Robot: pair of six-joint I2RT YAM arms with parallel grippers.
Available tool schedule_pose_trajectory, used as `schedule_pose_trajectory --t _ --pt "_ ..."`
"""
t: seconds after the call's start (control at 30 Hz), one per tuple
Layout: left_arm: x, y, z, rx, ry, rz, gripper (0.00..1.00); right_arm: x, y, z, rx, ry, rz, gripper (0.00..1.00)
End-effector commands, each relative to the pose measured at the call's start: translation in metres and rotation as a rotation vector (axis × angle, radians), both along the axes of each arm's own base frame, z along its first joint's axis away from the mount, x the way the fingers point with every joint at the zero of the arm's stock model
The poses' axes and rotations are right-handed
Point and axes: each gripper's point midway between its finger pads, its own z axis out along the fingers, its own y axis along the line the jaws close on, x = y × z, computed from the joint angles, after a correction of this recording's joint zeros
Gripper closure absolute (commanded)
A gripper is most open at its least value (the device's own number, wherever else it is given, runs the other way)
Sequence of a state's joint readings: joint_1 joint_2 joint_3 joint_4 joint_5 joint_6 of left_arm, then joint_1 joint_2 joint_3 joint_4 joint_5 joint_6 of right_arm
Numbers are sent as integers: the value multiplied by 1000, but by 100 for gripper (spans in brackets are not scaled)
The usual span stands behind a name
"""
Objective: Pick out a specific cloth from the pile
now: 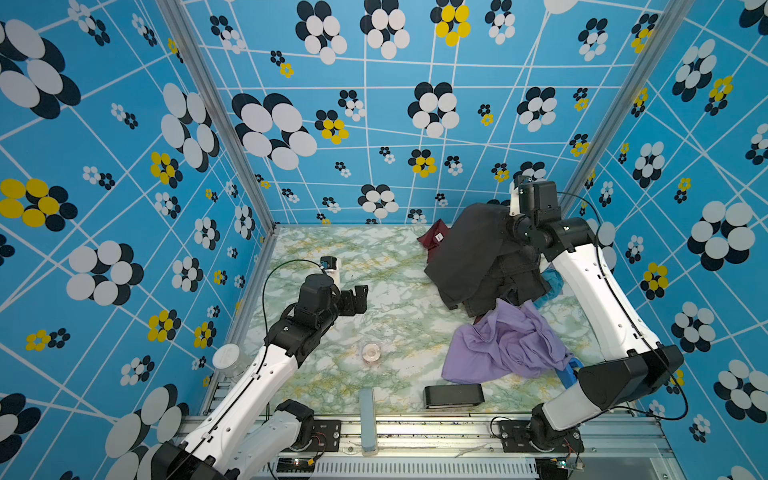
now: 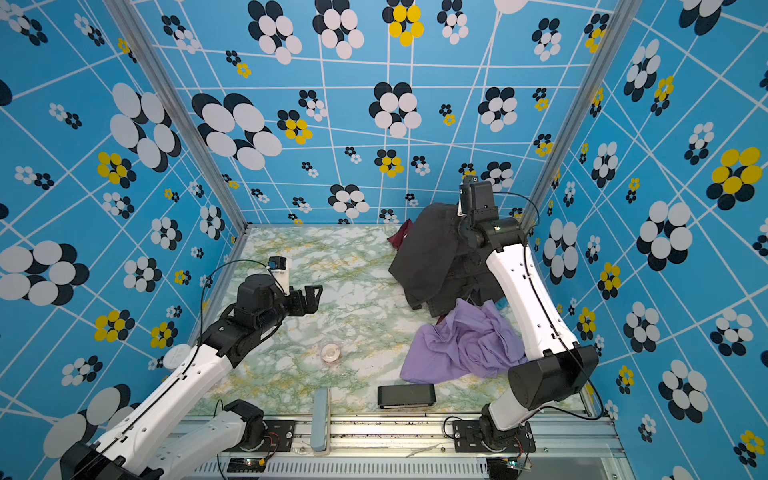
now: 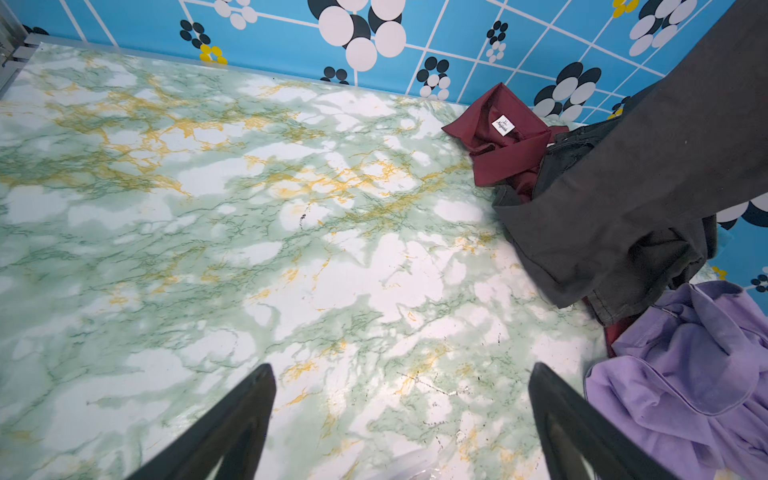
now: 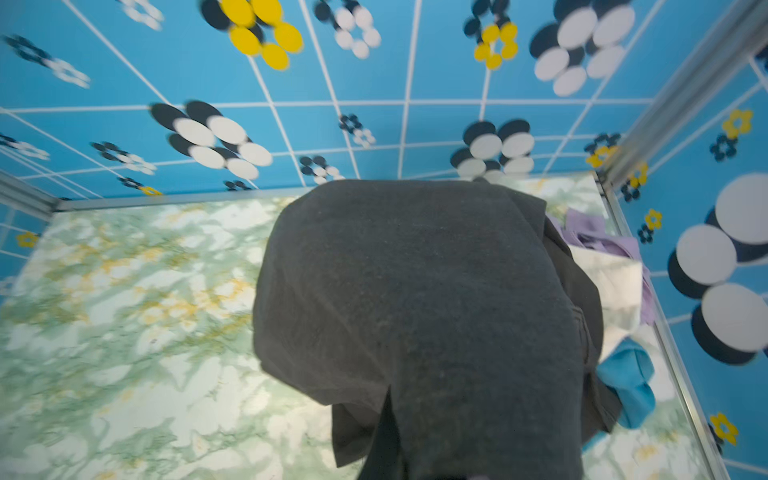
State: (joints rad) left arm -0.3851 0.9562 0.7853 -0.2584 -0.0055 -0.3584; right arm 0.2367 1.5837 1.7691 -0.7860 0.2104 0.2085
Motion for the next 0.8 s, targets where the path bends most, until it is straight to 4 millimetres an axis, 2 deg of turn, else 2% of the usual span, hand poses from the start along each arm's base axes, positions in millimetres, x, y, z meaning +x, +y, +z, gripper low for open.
schedule_pose_trajectory --t 0.0,0.1,0.17,0.2,0.23,0.3,0.4,0.43,0.6,0.77 --pt "1 -7 1 -22 -3 -19 4 2 -35 -12 -5 -2 -122 100" --pt "0 -9 2 -24 4 -23 4 17 -47 -34 7 37 -135 98" --pt "1 -9 2 -21 6 -20 4 28 -45 -40 11 37 -115 84" --pt "1 -9 2 -19 7 -18 4 33 -43 -42 7 34 -100 76" --pt "0 -10 2 -18 9 -19 4 39 -42 -44 -2 30 -90 63" --pt "1 -10 2 -17 9 -13 4 50 -60 -48 -19 31 -114 48" --pt "3 -10 2 -11 11 -10 5 66 -69 -63 -14 58 -115 7" --pt "3 -11 2 -10 13 -10 5 71 -74 -71 -11 75 -126 1" --pt "8 -15 0 5 30 -13 5 88 -93 -101 13 118 -142 1" --pt "15 -22 -4 21 51 -19 5 107 -97 -124 36 136 -123 1"
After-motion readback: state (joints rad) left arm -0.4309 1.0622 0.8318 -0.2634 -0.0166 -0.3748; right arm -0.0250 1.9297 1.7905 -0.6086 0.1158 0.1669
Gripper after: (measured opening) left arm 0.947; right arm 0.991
